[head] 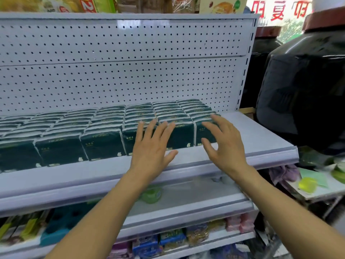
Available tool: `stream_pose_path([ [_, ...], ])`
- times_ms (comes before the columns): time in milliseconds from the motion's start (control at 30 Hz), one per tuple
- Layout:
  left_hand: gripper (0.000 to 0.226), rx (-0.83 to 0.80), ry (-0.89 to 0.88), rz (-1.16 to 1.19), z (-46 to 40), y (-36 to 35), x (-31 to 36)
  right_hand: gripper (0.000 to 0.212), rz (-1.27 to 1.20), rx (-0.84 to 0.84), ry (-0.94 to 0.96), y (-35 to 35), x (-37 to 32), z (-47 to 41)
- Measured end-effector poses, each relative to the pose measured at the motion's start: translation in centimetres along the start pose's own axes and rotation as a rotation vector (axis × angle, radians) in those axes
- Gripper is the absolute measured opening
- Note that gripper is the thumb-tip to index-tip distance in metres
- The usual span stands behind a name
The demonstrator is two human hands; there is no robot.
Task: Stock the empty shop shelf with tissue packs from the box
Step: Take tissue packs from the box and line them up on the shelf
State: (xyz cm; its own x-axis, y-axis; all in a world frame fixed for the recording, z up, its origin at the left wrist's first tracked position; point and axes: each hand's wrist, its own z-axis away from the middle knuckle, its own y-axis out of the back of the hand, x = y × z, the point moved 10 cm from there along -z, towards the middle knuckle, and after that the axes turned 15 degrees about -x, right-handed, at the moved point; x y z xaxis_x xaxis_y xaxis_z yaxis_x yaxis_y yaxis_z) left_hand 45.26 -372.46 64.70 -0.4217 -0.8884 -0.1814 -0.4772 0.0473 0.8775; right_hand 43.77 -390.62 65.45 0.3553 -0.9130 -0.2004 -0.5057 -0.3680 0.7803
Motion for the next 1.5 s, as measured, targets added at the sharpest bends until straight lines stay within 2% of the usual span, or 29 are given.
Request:
stream_pose_path([
  [167, 0.067, 0.019, 0.060, 0.102, 9.2, 1.4, -0.4, 0.046, -0.038, -0.066, 0.104, -0.2, -7.2, 5.9],
  [367, 0.069, -0.079, 0.265, 0.111, 22.1, 0.8, -4.4, 0.048, -0.143, -0.223, 0.263, -5.5, -16.7, 11.2],
  [600, 0.077, -0.283, 0.515, 0.051, 36.1, -1.2, -14.0, 0.053, -0.161, -0.480, 0.431, -14.5, -31.2, 14.4],
  [933, 0.071, -0.525, 0.784, 0.075, 58.9, -2.7, -31.7, 0.053, -0.199, -0.702, 0.559, -27.7, -56.0, 18.5],
  [1100, 0.071, -0.739, 0.906, 0.148, 71.0, -5.7, -40.0, 0.049, -0.219, -0.876, 0.595, -35.7, -66.5, 22.5],
  [1300, 0.066, -0.848, 1.080, 0.275, 81.8, -9.7, -44.9, 0.043, -0.246, -1.083, 0.601, -43.8, -73.8, 26.4],
  [1400, 0.066, -0.837, 1.224, 0.456, 86.2, -12.5, -47.2, 0.044, -0.262, -1.189, 0.628, -47.9, -76.8, 28.1],
  [1500, 0.068, -0.728, 1.413, 0.643, 89.9, -15.2, -50.4, 0.043, -0.219, -1.262, 0.672, -52.3, -79.7, 29.5],
])
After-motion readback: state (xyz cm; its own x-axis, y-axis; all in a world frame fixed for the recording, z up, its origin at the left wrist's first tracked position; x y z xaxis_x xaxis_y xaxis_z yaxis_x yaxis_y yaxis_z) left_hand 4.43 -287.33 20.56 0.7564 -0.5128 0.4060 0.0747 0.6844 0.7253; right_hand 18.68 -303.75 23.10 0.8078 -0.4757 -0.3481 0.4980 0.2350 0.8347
